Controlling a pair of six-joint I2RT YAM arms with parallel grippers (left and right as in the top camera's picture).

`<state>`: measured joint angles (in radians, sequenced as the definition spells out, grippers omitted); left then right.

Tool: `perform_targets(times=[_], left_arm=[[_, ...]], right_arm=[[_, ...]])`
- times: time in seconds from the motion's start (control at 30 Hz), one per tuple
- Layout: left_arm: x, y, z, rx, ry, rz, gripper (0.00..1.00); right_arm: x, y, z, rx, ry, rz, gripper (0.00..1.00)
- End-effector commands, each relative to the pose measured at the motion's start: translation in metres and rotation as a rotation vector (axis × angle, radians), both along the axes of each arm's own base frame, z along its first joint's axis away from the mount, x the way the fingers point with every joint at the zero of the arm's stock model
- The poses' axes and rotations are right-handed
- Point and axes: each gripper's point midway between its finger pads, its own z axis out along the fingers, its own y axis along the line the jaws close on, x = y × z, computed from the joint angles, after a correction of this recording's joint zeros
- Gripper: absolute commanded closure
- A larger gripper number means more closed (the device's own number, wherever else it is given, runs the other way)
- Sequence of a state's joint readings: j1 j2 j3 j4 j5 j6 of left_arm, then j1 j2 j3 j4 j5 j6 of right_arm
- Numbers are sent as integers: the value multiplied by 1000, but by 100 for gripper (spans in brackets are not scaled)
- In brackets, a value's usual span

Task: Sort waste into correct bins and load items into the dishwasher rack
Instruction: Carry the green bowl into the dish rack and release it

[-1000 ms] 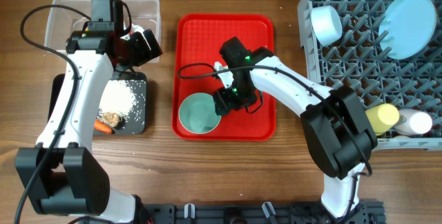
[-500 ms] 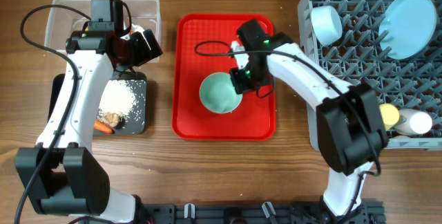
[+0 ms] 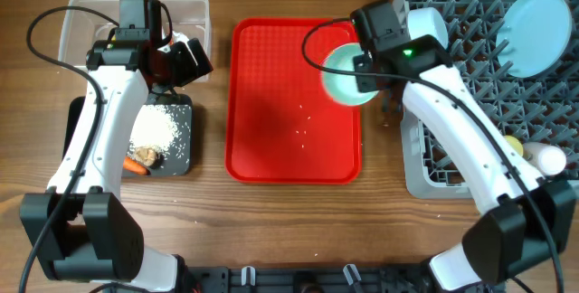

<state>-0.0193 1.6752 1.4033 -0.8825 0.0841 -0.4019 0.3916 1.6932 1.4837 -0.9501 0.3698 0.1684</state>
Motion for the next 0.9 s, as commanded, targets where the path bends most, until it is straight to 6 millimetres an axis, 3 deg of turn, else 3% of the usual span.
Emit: perform_targets(times=[0.0, 0.13, 0.27, 0.4, 0.5, 0.67, 0.8, 0.87], left_arm=[[0, -2, 5, -10, -14, -6, 0], [0, -2, 5, -10, -14, -6, 0], [0, -2, 5, -10, -14, -6, 0], [0, -2, 5, -10, -14, -6, 0], [0, -2, 5, -10, -14, -6, 0], [0, -2, 5, -10, -14, -6, 0], [0, -2, 5, -10, -14, -6, 0], [0, -2, 5, -10, -14, -6, 0]], right_arm=[[12, -70, 54, -362, -204, -215, 96], [12, -115, 92, -751, -164, -171, 96], [14, -140, 84, -985, 128, 110, 96], [9, -159, 69, -1008, 239, 126, 96], [11, -161, 56, -995, 277, 146, 96], [17, -171, 20, -1013, 427, 245, 96], [15, -192, 18, -1015, 455, 191, 96], [19, -190, 16, -987, 420, 175, 96]])
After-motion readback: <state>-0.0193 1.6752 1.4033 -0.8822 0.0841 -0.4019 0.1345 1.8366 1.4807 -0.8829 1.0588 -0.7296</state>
